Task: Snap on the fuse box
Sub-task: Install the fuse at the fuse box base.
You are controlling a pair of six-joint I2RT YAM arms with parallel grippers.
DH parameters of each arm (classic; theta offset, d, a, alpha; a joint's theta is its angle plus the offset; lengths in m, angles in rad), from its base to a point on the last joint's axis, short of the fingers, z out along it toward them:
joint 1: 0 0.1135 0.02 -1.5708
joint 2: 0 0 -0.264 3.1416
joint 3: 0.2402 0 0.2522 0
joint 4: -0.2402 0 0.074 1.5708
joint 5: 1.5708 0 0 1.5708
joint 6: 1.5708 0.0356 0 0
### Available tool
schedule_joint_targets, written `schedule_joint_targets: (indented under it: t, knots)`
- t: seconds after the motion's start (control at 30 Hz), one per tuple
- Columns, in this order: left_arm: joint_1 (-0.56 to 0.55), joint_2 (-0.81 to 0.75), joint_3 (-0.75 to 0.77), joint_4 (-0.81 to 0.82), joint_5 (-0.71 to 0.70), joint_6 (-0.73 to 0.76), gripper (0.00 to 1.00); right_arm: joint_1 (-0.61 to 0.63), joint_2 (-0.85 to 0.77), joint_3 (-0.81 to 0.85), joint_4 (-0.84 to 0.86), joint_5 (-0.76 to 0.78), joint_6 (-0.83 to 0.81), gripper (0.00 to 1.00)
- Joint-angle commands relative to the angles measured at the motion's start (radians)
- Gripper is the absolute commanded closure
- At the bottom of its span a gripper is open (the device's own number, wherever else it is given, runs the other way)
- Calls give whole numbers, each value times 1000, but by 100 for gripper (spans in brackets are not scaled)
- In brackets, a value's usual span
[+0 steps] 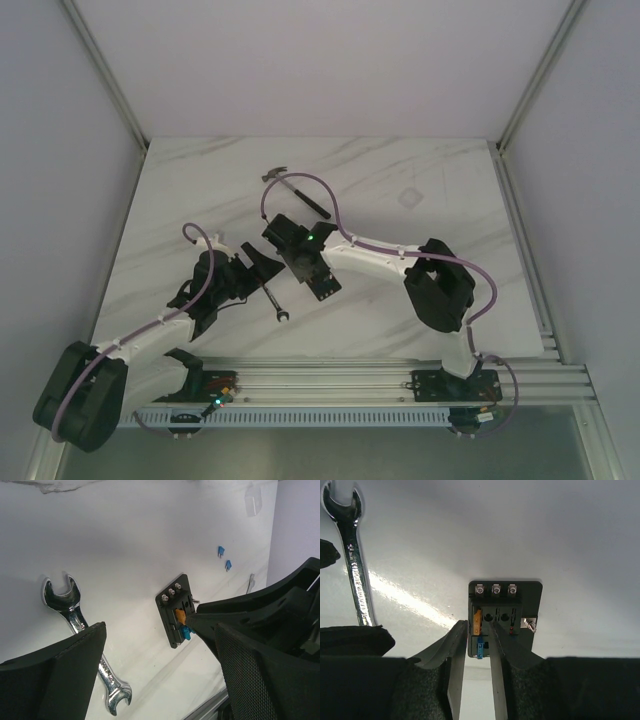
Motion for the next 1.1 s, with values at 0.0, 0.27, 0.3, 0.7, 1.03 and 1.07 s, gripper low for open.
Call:
schedule_joint_targets:
  t: [0.0, 0.27, 0.3, 0.7, 1.03, 1.07]
  knots:
    - [-5, 8, -9, 6, 20, -5, 3, 4, -8, -25, 3, 21, 15, 70]
    - [-14, 24, -7, 12, 15, -10, 2, 4, 16, -36, 4, 15, 12, 74]
    - [-14, 25, -6, 12, 15, -11, 2, 4, 17, -36, 5, 13, 11, 75]
    - [-23, 35, -2, 16, 12, -14, 2, 4, 43, -35, 7, -4, 2, 77]
    - [-28, 38, 4, 17, 13, -15, 2, -14, 39, -53, 18, -24, 12, 89]
    - [-28, 39, 4, 18, 13, -16, 2, -17, 35, -57, 23, -31, 13, 90]
